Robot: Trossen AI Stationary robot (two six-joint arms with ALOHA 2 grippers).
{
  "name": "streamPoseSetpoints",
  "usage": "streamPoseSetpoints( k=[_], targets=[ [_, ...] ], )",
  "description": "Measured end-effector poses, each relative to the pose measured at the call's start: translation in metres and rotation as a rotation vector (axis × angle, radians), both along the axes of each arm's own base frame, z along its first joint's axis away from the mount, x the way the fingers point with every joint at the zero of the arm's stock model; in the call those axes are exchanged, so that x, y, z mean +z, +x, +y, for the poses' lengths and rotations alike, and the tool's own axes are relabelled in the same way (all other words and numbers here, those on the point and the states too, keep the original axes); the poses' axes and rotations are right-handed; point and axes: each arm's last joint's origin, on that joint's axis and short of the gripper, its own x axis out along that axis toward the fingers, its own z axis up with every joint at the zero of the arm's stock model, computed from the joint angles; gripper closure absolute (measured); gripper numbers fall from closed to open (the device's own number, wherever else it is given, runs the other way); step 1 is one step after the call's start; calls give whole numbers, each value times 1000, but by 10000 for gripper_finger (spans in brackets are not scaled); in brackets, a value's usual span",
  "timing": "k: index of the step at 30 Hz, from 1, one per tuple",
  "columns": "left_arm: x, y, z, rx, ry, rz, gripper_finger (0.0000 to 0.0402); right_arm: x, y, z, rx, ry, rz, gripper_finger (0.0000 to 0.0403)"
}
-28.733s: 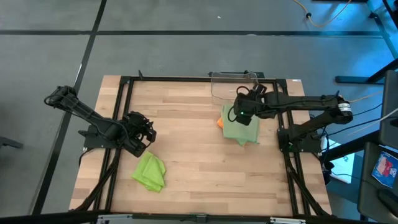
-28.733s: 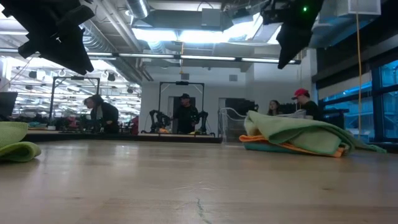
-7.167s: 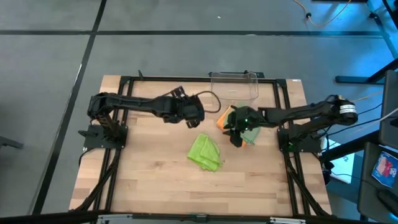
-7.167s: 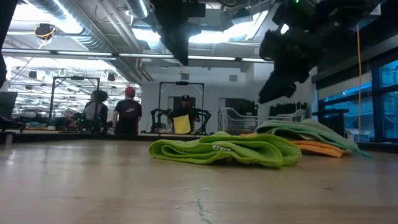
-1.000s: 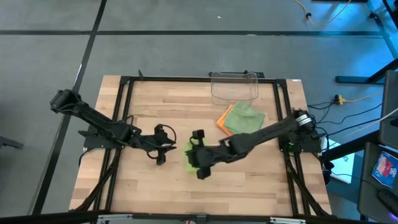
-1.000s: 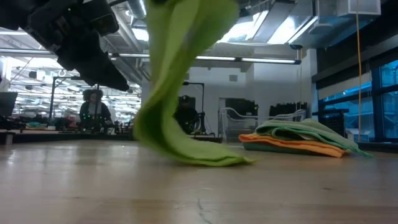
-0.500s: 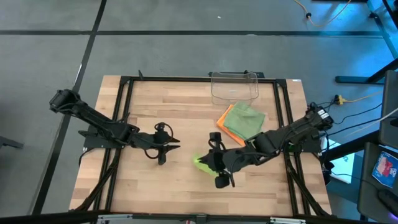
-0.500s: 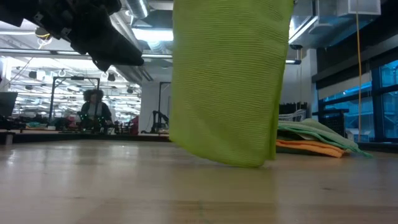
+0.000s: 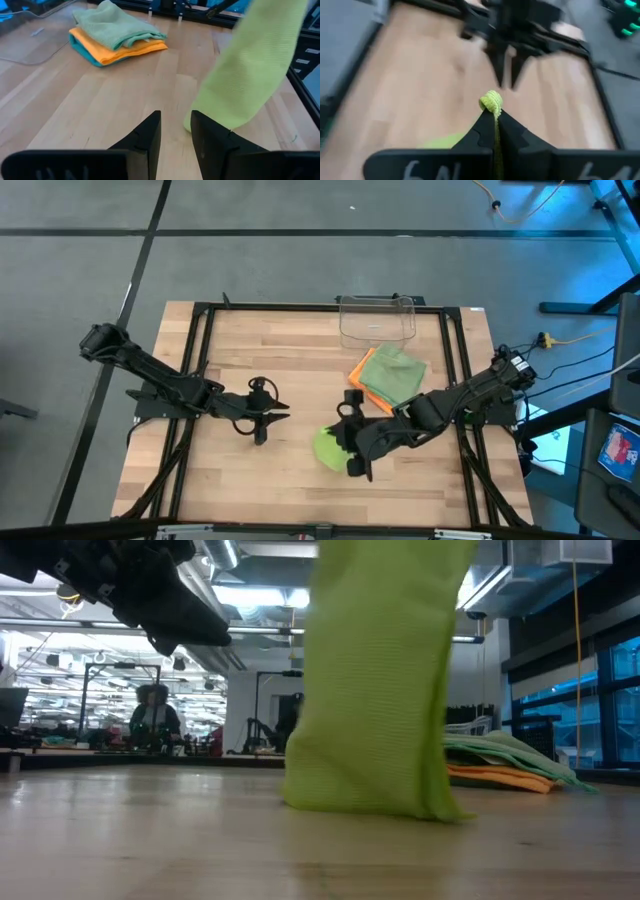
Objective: Fold microfiber towels
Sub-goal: Fold the light green microfiber cloth
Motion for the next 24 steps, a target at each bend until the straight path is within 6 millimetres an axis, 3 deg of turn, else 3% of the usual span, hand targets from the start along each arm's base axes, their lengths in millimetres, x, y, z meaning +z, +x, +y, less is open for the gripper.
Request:
streamPoseSetpoints(
  k=[5,13,24],
  targets=[
    [0,0,0,0,-1,2,303,-4,-2,-7,-104,-49,22,399],
    [0,0,0,0,0,3,303,1,3,-7,-39,-5,-17,399],
    [-1,0,0,-2,8,8,303,-37,54,19,232,266,-66,399]
  ],
)
